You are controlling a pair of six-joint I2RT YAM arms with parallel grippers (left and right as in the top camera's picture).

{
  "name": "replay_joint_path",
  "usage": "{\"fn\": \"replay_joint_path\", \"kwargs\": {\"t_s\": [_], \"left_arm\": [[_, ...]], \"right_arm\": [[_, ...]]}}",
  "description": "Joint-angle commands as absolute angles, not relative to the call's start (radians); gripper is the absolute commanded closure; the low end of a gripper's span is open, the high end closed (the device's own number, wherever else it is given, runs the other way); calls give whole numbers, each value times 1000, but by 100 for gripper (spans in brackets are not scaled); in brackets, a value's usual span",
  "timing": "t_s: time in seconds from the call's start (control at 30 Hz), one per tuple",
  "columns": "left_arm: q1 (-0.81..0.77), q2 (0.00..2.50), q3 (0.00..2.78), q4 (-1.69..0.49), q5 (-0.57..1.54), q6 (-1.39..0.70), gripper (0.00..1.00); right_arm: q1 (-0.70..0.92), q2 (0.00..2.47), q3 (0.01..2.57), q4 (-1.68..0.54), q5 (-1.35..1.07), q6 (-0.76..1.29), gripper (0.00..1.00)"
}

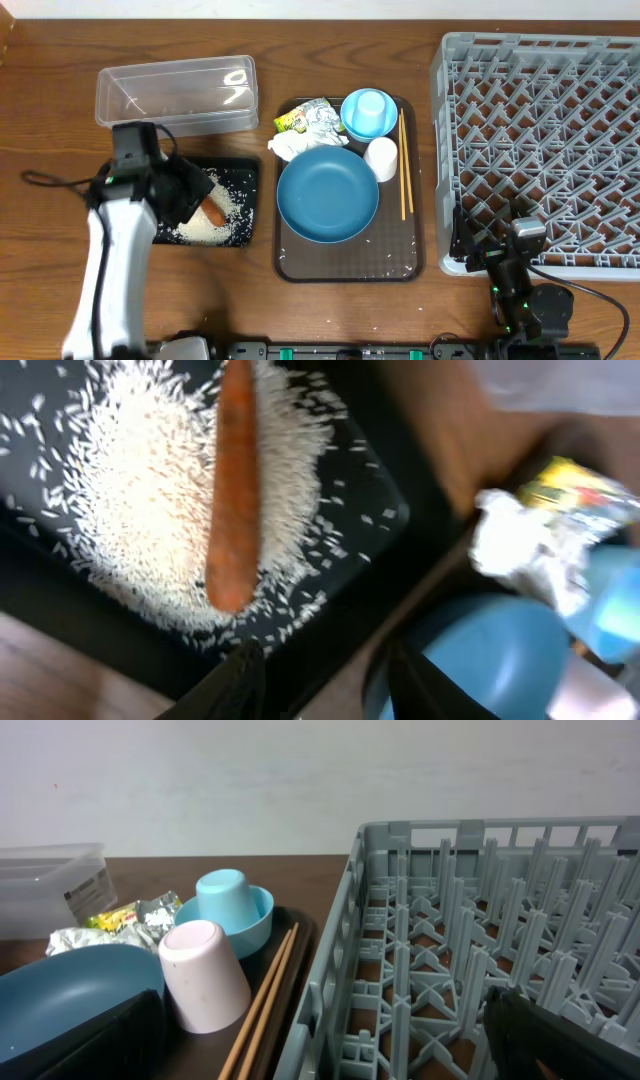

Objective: Sort waste into correct bins and load items into the dishwasher rack
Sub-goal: 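Lower the carrot onto the rice and open the left gripper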

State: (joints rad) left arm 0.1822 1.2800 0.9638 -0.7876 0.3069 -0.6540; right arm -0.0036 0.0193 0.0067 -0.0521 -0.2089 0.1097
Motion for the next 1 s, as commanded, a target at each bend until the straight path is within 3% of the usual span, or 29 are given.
{"fn": "replay_joint_path", "kwargs": {"t_s": [0.0,0.07,0.2,0.97], "left_arm": [[185,1164,964,-812,242,-610,52],[185,1097,964,-822,106,-610,17],[185,991,964,-844,-126,-610,12],[185,956,964,-863,-132,-610,0]], "right_arm": [[-10,20,6,-56,-207,103,1],[-10,20,6,-56,-207,103,1],[-10,20,6,-56,-207,103,1],[-10,20,6,-52,-239,144,1]]}}
